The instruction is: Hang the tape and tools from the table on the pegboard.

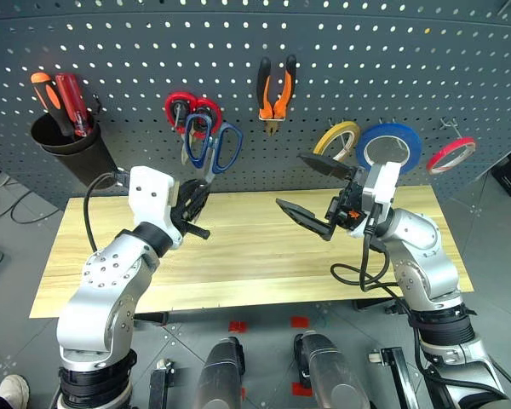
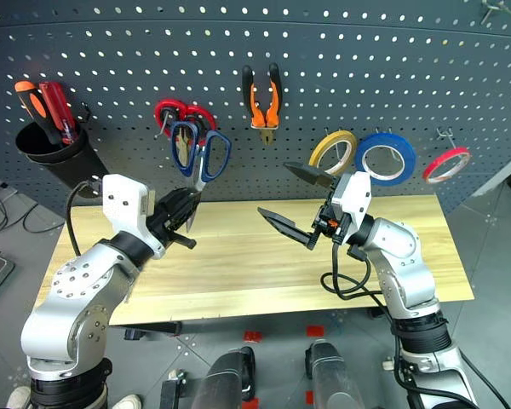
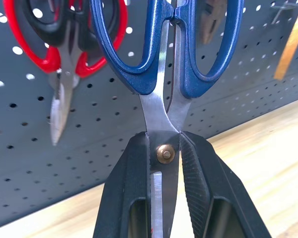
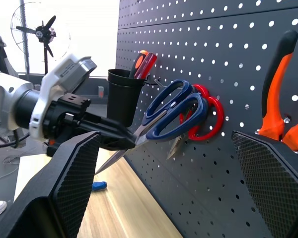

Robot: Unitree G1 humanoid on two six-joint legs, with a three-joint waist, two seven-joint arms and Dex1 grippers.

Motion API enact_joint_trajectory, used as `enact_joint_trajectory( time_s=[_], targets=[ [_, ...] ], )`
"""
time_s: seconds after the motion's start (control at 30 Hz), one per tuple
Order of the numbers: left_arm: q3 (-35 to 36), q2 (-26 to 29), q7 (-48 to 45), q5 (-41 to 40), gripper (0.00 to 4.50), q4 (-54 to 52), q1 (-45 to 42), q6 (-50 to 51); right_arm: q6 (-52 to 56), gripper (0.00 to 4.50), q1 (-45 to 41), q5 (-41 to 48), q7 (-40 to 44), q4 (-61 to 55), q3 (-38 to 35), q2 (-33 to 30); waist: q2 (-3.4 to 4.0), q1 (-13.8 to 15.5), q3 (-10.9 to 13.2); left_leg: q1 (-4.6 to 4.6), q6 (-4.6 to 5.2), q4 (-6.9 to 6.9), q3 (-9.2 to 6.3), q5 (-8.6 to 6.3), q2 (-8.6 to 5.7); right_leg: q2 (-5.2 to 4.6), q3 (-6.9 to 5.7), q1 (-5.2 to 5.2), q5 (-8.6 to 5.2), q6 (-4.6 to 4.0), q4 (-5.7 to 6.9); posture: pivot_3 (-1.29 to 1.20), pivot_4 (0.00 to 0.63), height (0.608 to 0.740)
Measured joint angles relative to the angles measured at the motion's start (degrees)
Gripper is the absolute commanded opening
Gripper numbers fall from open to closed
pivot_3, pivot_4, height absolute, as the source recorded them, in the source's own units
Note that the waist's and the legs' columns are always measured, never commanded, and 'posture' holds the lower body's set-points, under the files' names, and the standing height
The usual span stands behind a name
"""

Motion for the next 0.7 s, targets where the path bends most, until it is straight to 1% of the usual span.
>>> enact_joint_trajectory(
  time_s=[0.17,0.4,0.57,0.7],
  targets=[
    [-0.21,-0.63,1.62,-1.55,0.55,-4.20,1.35,1.78,0.00,4.50,0.57,-0.03,-0.55,-0.11,-0.06,-0.28,0.00,-0.05,-0.01,0.00,0.01,0.03,0.00,-0.01,0.00,0.00,0.01,0.00,0.00,0.00,0.04,-0.14,0.221,0.740],
    [-0.06,-1.42,5.48,-3.68,0.55,-8.66,1.09,6.16,0.00,4.50,0.89,0.02,-0.80,-0.13,-0.08,-0.67,-0.01,-0.04,-0.10,0.00,0.02,0.09,-0.01,-0.01,0.00,0.01,0.02,0.01,0.00,0.00,0.15,-0.14,0.221,0.740],
    [2.57,-1.76,8.55,-6.50,0.55,-14.57,1.04,11.13,0.00,4.50,1.97,0.07,-0.59,-0.27,-0.20,-1.01,0.00,-0.03,-0.16,0.01,0.02,0.13,-0.02,-0.01,0.00,0.01,0.01,0.00,0.00,0.00,0.42,-0.09,0.229,0.740],
    [6.68,-0.93,10.58,-8.90,0.55,-18.14,-0.10,15.29,0.00,4.50,2.06,0.11,-0.47,-0.29,-0.23,-1.01,0.01,0.09,-0.17,0.01,0.02,0.25,-0.06,-0.01,0.00,0.03,-0.01,0.02,0.00,0.00,0.44,-0.07,0.228,0.740]
  ],
)
